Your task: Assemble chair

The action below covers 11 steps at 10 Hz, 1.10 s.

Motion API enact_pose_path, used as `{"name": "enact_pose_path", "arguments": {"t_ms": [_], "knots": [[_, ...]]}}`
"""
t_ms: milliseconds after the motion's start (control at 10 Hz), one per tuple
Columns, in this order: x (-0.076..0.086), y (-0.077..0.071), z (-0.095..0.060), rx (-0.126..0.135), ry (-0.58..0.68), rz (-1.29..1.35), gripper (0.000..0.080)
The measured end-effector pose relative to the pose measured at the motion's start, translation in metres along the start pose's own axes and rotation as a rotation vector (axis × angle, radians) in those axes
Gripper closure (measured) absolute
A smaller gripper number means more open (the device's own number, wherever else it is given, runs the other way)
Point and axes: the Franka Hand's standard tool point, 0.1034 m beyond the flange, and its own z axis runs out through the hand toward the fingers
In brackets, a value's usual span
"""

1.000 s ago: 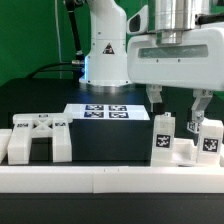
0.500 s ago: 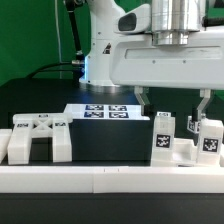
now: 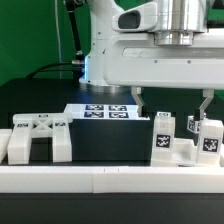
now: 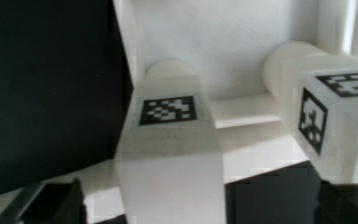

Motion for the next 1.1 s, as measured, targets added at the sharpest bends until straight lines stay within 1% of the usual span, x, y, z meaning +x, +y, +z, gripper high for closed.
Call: {"name": "enact_pose_path", "arguments": {"t_ms": [100,400,600,700,1000,1100], "knots": [[-0.003,-0.002,0.001,0.0,0.004,-0.007,0.015],[-0.003,-0.001,0.002,0.002,0.02,-0.017,0.015],[-0.001,0.003,-0.001,0.003,0.023,-0.011,0.015],[-0.003,0.006,-0.001,0.002,0.02,-0.01,0.015],[-0.009,0.014,0.004,-0.005,0.028,-0.011,0.015],[-0.011,0.015,0.006,-0.005,0.038,0.041,0.015]]}}
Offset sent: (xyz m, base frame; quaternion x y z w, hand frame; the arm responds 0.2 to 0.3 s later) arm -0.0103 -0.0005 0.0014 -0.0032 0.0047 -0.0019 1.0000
